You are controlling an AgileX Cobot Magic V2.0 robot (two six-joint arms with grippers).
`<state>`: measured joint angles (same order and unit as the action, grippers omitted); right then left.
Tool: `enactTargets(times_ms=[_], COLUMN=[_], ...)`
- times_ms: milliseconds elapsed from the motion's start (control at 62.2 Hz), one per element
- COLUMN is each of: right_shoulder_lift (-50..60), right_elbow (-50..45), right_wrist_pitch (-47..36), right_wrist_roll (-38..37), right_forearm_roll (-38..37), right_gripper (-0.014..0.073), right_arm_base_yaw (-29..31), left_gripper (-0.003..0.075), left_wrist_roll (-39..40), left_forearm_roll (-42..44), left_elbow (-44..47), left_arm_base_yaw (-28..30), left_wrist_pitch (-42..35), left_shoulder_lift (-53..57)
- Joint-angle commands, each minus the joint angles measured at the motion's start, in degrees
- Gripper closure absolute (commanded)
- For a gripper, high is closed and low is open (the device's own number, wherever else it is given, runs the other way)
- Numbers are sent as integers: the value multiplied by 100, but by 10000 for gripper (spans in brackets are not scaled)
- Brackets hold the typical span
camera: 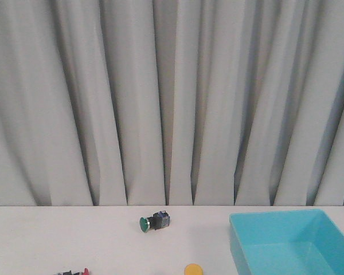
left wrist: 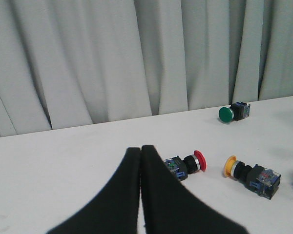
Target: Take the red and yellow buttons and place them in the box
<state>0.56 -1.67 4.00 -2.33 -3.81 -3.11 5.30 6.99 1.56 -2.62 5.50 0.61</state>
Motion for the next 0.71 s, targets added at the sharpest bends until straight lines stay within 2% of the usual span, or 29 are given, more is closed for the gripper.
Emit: enactTargets(times_ms=[0,289,354,547,691], right_shoulder_lift=[49,49,49,-79,-717], right_elbow=[-40,-6,110,1072,2051], right_wrist_pitch=[-400,-598,-530,-83,450], right_wrist_roll=[9,-75,-165,-102,101], right_forearm_roll=[-48,-20,-20,-63,-90], right_gripper=[596,596,596,596,596], right_arm_base_yaw=[34,34,34,34,34], left_gripper=[727,727,727,727,727], left_wrist_roll=[53,101,212,207,207], left_forearm_roll=[-30,-99,-161,-131,-131], left_elbow=[276,210,64,-880,-1845], left_arm_base_yaw=[14,14,14,14,14], left_wrist_pitch=[-445,-468,-671,-755,-611], left_shoulder_lift=[83,83,83,-106,-832])
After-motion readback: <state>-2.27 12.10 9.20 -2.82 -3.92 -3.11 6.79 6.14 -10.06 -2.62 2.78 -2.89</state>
